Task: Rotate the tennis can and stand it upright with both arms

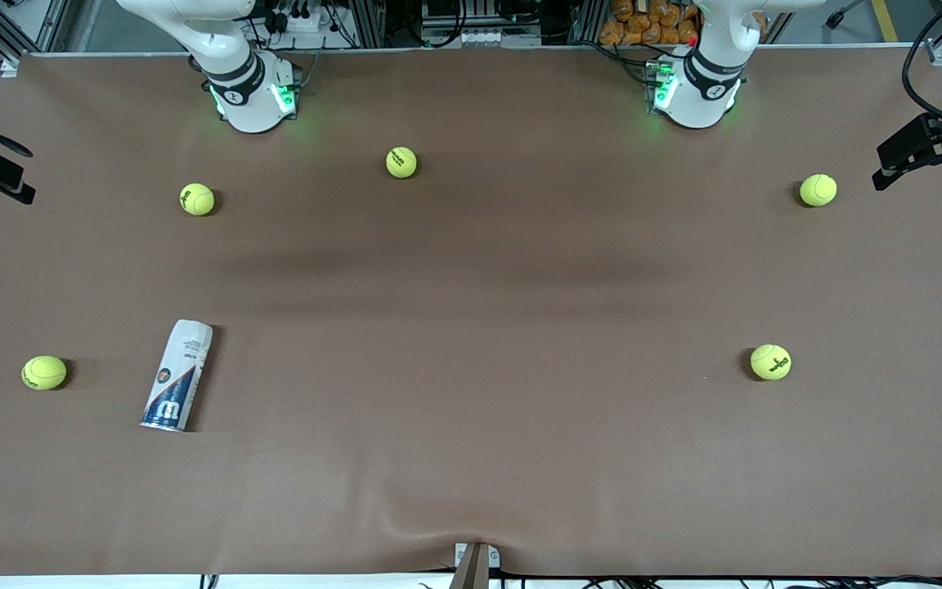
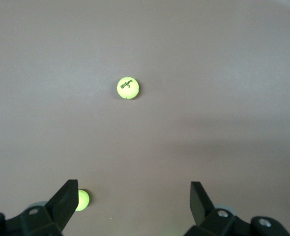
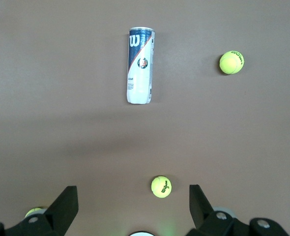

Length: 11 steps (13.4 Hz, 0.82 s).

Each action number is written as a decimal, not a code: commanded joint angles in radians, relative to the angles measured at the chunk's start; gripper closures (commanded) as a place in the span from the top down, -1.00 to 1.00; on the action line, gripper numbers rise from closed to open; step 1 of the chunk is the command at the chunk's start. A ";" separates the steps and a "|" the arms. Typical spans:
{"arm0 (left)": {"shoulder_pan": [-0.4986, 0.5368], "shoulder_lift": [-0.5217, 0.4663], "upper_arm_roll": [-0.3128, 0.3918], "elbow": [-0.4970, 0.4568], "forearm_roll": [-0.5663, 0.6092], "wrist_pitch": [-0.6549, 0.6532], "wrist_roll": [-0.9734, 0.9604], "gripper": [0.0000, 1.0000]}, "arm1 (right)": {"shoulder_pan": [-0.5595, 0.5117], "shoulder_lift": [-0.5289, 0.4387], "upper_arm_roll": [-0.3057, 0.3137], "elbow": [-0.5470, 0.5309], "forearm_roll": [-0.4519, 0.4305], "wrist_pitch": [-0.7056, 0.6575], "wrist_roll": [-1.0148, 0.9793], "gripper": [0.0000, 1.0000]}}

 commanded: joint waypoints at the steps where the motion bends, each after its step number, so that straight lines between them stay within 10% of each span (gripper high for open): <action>1: -0.003 0.001 0.008 -0.002 0.022 0.008 0.023 1.00 | 0.001 0.069 0.002 0.004 -0.003 0.033 0.015 1.00; 11: 0.001 0.059 -0.001 0.015 0.010 0.006 0.038 1.00 | 0.018 0.520 0.002 0.002 -0.003 0.370 0.017 1.00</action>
